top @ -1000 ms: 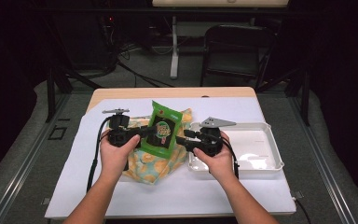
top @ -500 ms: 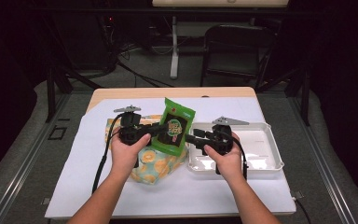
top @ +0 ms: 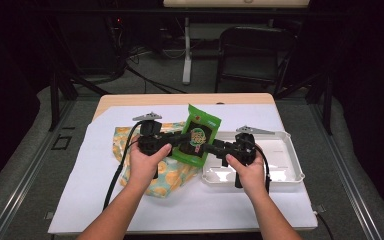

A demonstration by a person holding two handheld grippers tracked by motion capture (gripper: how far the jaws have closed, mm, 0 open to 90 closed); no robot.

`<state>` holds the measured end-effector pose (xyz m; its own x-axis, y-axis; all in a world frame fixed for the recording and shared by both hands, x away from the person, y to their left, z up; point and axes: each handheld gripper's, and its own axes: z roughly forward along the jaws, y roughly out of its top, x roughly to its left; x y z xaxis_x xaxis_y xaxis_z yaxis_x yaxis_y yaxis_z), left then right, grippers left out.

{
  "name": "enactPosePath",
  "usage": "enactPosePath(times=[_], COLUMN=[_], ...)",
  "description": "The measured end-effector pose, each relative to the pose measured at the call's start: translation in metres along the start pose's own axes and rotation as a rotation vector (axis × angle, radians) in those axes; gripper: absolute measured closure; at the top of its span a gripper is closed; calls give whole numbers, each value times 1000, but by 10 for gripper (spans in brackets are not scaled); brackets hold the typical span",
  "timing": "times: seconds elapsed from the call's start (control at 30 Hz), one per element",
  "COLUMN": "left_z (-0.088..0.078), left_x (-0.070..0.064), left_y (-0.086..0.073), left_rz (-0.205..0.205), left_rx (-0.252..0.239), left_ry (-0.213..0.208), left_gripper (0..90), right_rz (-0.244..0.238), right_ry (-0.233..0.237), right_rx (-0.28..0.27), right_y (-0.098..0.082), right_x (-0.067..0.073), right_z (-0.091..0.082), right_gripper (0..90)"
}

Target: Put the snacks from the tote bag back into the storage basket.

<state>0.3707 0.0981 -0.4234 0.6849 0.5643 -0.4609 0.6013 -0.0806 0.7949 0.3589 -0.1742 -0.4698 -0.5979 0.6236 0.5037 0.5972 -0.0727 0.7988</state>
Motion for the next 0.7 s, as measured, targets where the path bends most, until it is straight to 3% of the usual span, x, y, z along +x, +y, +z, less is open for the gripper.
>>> enactPosePath(times=[0.17, 0.43, 0.7], left_z=[15, 32, 45], left_x=[-5, -4, -4], left_y=[1, 3, 5], left_rz=[33, 55, 61], left_rx=[14, -11, -13], left_ry=[-5, -22, -28], left_gripper=[713, 713, 714], right_rz=[56, 95, 148], right_ry=[41, -7, 6], right_rx=[-2, -34, -33], right_y=[1, 4, 4], right_x=[-9, -17, -30], right_z=[-3, -11, -13], right_gripper=[486, 501, 495])
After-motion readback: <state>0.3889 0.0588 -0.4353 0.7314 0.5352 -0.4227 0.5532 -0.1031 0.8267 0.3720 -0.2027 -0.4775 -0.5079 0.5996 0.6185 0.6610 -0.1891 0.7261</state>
